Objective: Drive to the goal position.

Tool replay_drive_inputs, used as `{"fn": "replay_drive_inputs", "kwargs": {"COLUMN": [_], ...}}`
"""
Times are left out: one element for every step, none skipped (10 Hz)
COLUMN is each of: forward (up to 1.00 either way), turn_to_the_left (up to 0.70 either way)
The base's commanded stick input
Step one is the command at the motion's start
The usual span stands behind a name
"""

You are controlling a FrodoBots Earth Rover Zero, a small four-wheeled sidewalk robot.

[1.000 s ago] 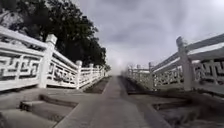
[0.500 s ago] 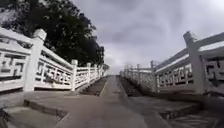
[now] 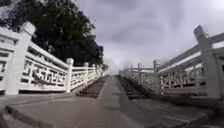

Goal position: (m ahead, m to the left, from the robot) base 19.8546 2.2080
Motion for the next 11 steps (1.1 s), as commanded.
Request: {"fn": "replay_drive_inputs", "kwargs": {"forward": [0.7, 0.7, 0.7, 0.7, 0.7, 0.7, 0.7, 0.7, 0.7, 0.7, 0.7], "turn_to_the_left": [0.0, 0.0, 0.0, 0.0, 0.0, 0.0, 0.0, 0.0, 0.0, 0.0, 0.0]}}
